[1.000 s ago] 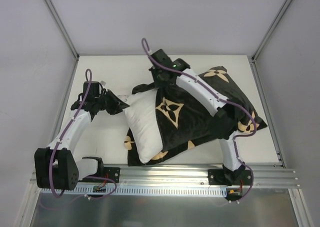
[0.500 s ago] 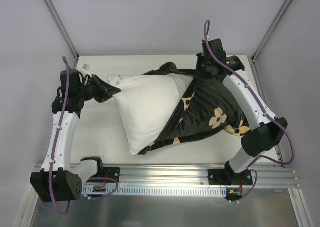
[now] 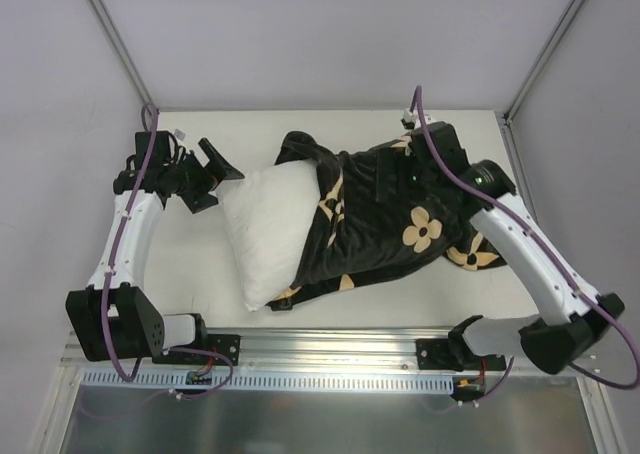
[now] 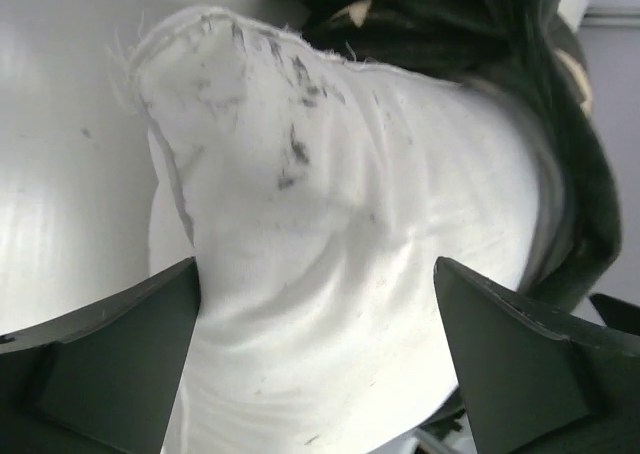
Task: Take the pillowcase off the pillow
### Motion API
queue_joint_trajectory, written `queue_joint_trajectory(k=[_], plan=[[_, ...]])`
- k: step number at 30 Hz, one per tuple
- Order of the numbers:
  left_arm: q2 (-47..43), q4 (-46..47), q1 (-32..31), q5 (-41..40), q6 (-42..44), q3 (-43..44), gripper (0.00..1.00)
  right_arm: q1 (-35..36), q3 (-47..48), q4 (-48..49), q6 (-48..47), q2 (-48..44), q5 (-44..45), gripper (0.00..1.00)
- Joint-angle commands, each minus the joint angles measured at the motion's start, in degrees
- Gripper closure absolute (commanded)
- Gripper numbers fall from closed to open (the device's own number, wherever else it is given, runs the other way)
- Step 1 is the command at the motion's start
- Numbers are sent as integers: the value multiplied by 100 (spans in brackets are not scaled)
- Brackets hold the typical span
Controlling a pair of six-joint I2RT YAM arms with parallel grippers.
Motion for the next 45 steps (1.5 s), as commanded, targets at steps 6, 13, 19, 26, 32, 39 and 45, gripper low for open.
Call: queue_joint_trajectory(k=[6,13,19,26,32,39,45], plan=[[-1801,-1007,-606,-1182,929,-600,1,1765,-1147,232,739,-1247,1108,4],[-3050,-1377,-1450,-1316,524,-1655,1,3268,-842,409,1258,-396,1750,4],[-3218,-1421,-1881,-603,533,-2270,1,3779,-437,576,1566,431,1724,4],[-2981,-1061,-2224,-208,313,-2728,1,3885,-242,567,2120,1090,2163,1],[-2867,169,-2329,522,-196,-3369,13,3709,-567,760,2278,1179,2295,44],[-2743,302,-2260,119,-504,-2792,100,3121,-1349,734,2191,460,2532,99],[-2752,-5,-1075,1144,-382,-1552,100,1762,-2535,339,1752,-1262,2884,99]])
